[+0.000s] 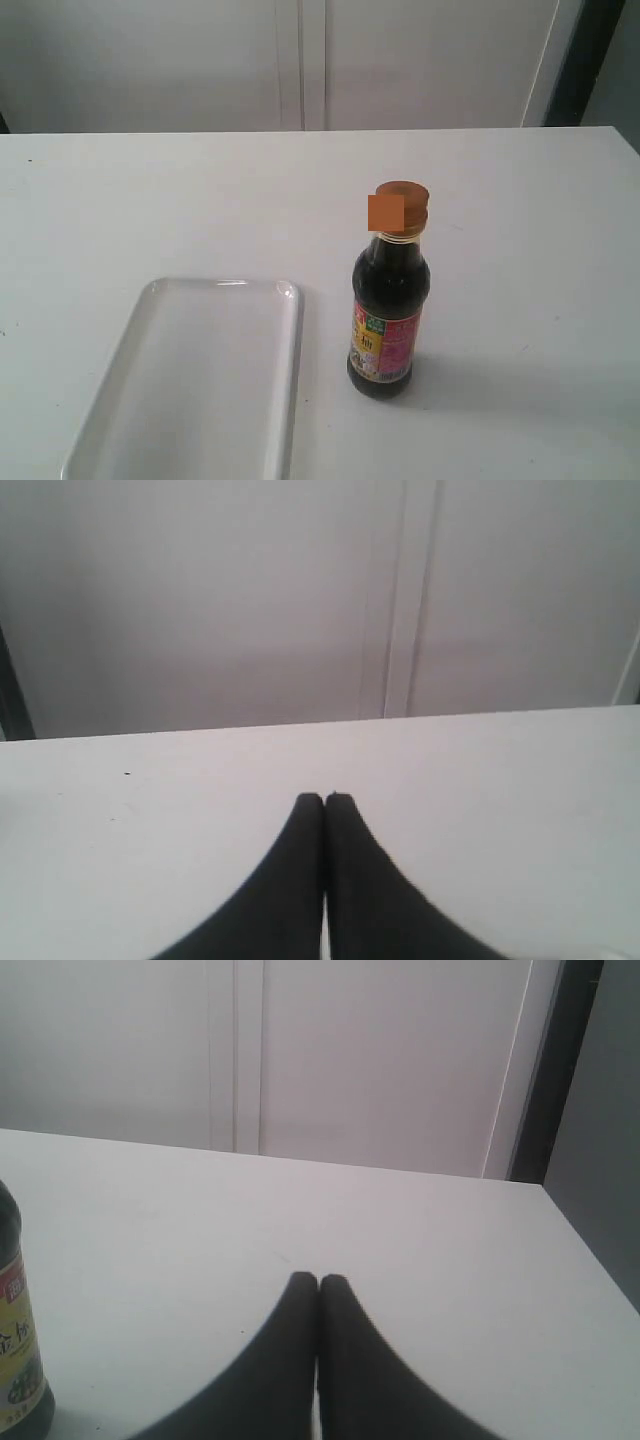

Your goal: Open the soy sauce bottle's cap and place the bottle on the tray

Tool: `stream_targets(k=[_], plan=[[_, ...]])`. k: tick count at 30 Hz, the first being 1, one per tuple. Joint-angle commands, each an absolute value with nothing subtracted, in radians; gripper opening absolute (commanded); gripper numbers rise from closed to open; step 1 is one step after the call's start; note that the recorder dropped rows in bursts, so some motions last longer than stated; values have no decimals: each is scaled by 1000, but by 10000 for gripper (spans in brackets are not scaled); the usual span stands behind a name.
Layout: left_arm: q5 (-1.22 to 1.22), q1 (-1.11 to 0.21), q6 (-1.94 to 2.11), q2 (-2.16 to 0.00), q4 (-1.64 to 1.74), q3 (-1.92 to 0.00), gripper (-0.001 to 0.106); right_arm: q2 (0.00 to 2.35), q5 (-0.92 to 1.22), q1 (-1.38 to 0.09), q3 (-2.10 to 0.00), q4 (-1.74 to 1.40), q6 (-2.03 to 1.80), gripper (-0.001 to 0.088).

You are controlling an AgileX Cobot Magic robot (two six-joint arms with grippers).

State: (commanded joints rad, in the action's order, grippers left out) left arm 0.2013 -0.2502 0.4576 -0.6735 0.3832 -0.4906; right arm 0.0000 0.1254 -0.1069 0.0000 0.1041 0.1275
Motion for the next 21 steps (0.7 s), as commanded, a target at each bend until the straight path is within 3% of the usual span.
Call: stream_targets(k=[14,21], plan=[[503,-528,569,-883,534,-491,0,0,125,-107,0,104,127,0],[777,-572,734,-992,689,-489,0,0,125,-107,0,104,127,0]])
